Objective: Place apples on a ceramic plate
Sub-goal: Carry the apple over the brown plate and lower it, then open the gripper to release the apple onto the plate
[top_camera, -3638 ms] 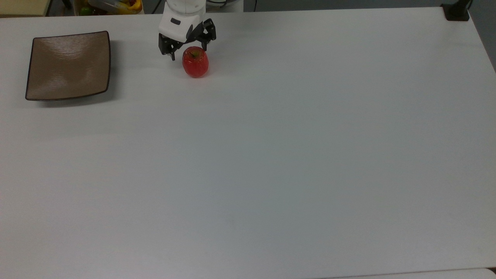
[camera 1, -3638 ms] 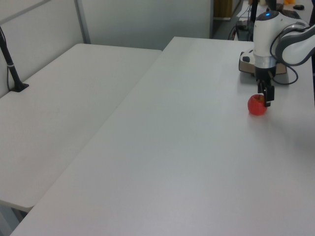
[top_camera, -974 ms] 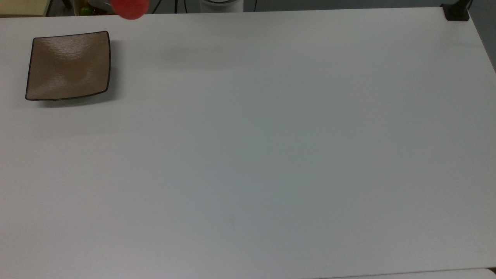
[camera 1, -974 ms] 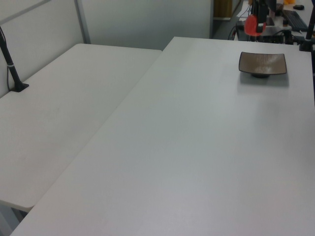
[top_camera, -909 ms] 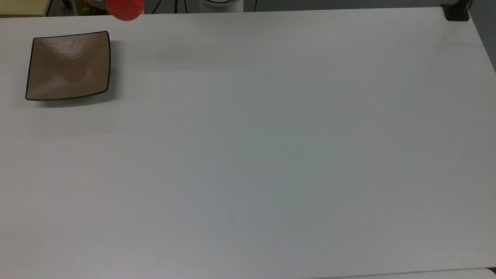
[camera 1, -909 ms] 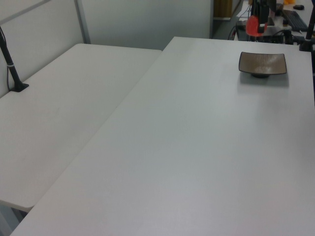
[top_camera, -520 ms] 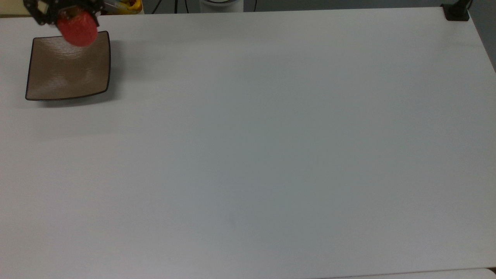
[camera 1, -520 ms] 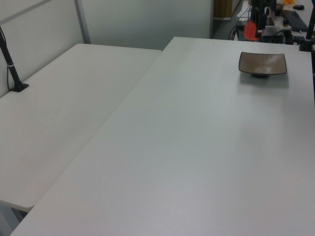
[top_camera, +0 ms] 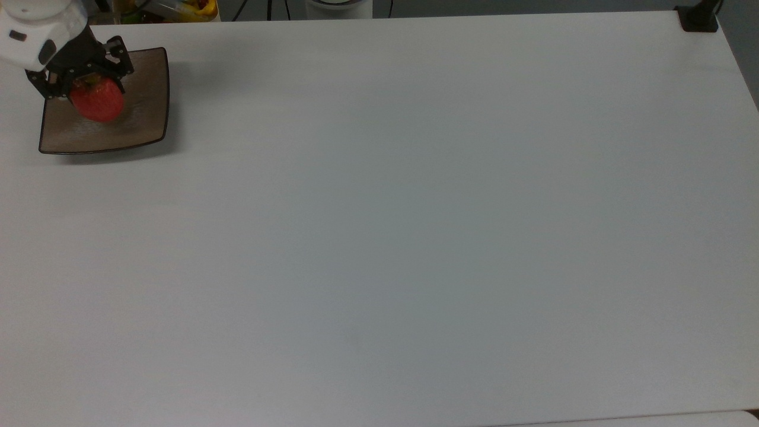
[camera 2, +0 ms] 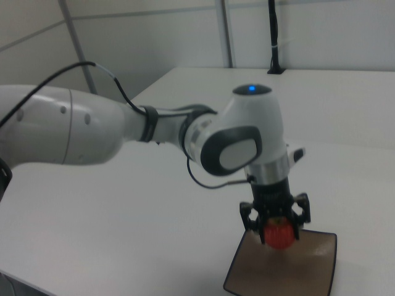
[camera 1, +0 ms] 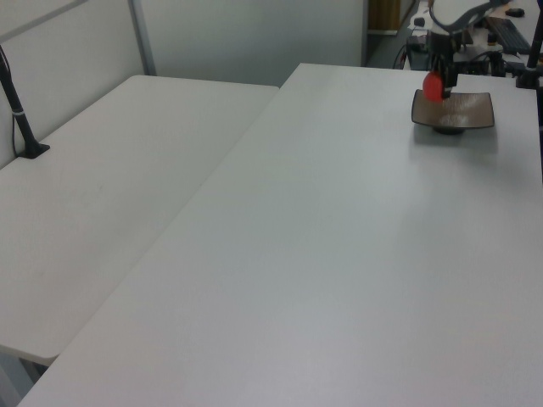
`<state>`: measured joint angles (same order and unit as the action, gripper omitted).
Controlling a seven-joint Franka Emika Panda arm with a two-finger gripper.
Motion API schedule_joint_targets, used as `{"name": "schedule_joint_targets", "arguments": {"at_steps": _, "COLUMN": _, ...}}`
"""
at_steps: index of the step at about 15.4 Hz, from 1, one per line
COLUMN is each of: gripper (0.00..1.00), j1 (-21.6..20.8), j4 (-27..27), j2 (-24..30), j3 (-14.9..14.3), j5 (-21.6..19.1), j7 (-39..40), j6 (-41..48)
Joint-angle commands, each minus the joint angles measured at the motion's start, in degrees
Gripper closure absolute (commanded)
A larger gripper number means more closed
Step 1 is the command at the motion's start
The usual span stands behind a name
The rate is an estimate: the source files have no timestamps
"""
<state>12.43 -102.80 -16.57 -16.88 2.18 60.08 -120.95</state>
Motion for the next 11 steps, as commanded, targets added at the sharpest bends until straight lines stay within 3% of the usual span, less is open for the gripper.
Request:
{"name": "schedule_joint_targets", "arguments": {"at_steps": 1, "gripper": 0.99, "j1": -0.04, "j4": -4.69, "j2": 0.4, "j3": -0.08, "j5": 1.51, "j7": 1.8, "j6": -4.46}}
{"name": "schedule_joint_targets", "arguments": {"at_steps": 3, "gripper": 0.98, "j1": -0.04, "j4": -5.04, "j2": -0.39, "j3": -0.08, "j5": 1.51, "j7": 1.53, "j6": -4.99}}
{"name": "schedule_joint_targets", "arguments": {"at_steps": 5, "gripper": 0.89, "j1": -0.13, "j4": -5.31, "j2": -1.01, "j3": -0.08, "j5": 1.6, "j7": 1.27, "j6": -6.48}}
{"name": "schedule_joint_targets", "arguments": {"at_steps": 6, "gripper": 0.78, "j1": -0.13, "j4": -5.92, "j2": -1.53, "j3": -0.08, "j5": 1.51, "j7": 1.27, "j6": -7.27}}
{"name": "schedule_joint_targets", "arguments": {"at_steps": 7, "gripper": 0.55, "j1": -0.13, "j4": -6.01, "j2": -1.89, "j3": -0.08, "j5": 1.51, "j7": 1.27, "j6": -7.8}}
{"name": "schedule_joint_targets", "arguments": {"at_steps": 8, "gripper": 0.09, "j1": -0.21, "j4": -6.01, "j2": -1.98, "j3": -0.08, "j5": 1.51, "j7": 1.18, "j6": -7.98}}
{"name": "schedule_joint_targets", "arguments": {"at_steps": 9, "gripper": 0.0, "j1": -0.13, "j4": -5.92, "j2": -1.98, "j3": -0.08, "j5": 1.51, "j7": 1.18, "j6": -7.98}}
{"name": "schedule_joint_targets", "arguments": {"at_steps": 11, "gripper": 0.0, "j1": -0.13, "j4": -5.92, "j2": -1.89, "j3": -0.08, "j5": 1.51, "j7": 1.09, "j6": -7.89}}
